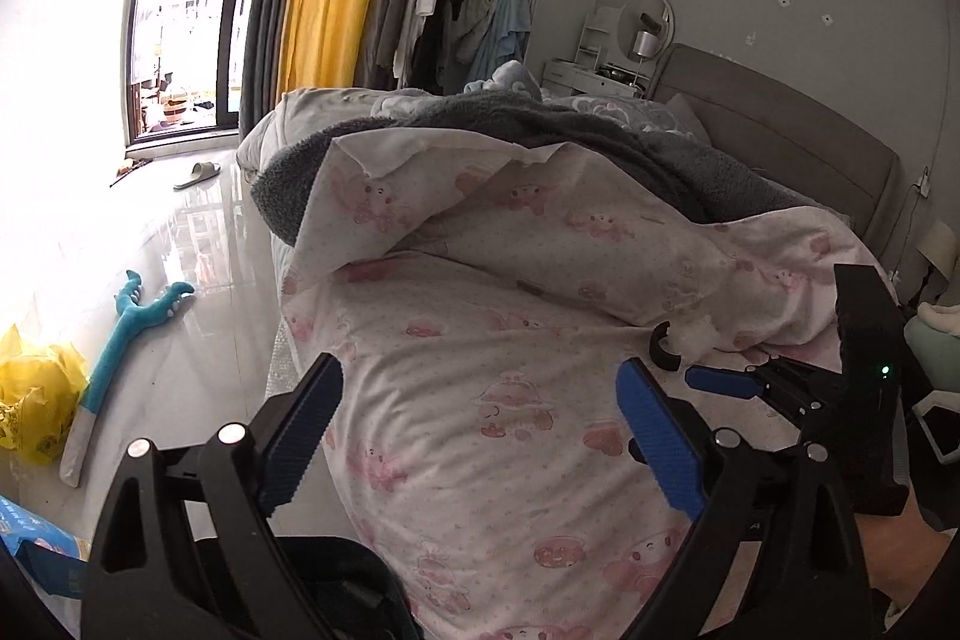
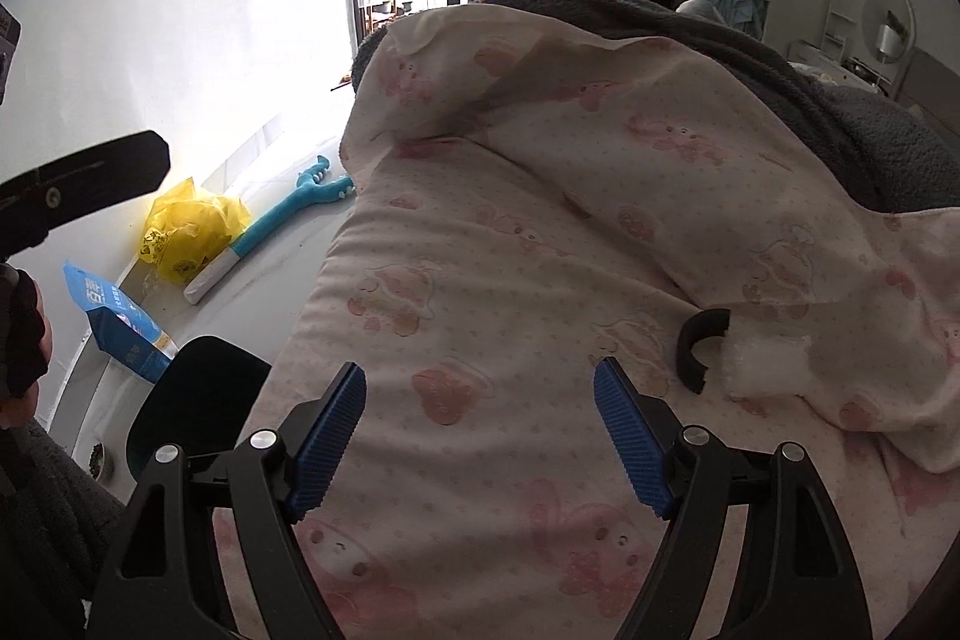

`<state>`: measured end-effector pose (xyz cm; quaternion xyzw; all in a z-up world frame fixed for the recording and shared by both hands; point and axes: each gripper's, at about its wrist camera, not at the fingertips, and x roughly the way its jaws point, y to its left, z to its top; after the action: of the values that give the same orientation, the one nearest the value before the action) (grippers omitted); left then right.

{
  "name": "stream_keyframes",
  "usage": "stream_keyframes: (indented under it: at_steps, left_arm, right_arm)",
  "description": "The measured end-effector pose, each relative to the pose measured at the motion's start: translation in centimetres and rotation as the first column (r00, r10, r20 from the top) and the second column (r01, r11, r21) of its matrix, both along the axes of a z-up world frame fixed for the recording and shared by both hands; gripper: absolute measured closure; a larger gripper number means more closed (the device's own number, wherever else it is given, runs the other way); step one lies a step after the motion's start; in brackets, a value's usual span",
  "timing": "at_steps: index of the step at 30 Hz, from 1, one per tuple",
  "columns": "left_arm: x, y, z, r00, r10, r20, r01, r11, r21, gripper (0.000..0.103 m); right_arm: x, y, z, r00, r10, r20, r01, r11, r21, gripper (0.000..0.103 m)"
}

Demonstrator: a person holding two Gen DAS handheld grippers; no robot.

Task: Collect trash
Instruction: 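Move both tools back over the black clip and bubble wrap on the duvet, then close the right gripper on the second clear bubble wrap piece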

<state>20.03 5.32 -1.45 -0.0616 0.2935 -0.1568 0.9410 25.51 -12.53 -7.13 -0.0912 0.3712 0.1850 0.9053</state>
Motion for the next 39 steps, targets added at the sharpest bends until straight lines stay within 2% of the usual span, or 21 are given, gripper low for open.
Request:
stream_keyframes:
  at_steps: [5,15,27,34,39]
  left_arm:
    - [1.1,-2.1,-1.0,0.999,-0.040,-0.015,0.040,0.999,-0.018,0.009]
    - [2.2,-4.8,-2.5,0.996,-0.079,-0.036,0.080,0.997,0.022,0.009]
    - [3.3,-6.4,-2.1,0.993,-0.116,-0.023,0.117,0.992,0.038,0.008]
    - [4.3,-8.2,-2.9,0.986,-0.159,-0.049,0.161,0.986,0.042,0.008]
    - [4.8,-9.8,-3.4,0.980,-0.191,-0.063,0.194,0.980,0.045,0.008]
  right_arm:
    - [0.8,-2.7,0.4,0.999,-0.038,0.011,0.038,0.999,0.003,0.024]
    - [3.4,-7.6,1.3,0.990,-0.138,0.026,0.137,0.990,0.042,0.024]
    - [6.6,-10.4,-0.2,0.981,-0.194,0.018,0.194,0.981,0.026,0.024]
    - [8.3,-12.1,-1.5,0.973,-0.229,-0.022,0.229,0.974,-0.005,0.024]
    - [8.9,-12.7,-2.5,0.972,-0.226,-0.064,0.226,0.974,-0.008,0.030]
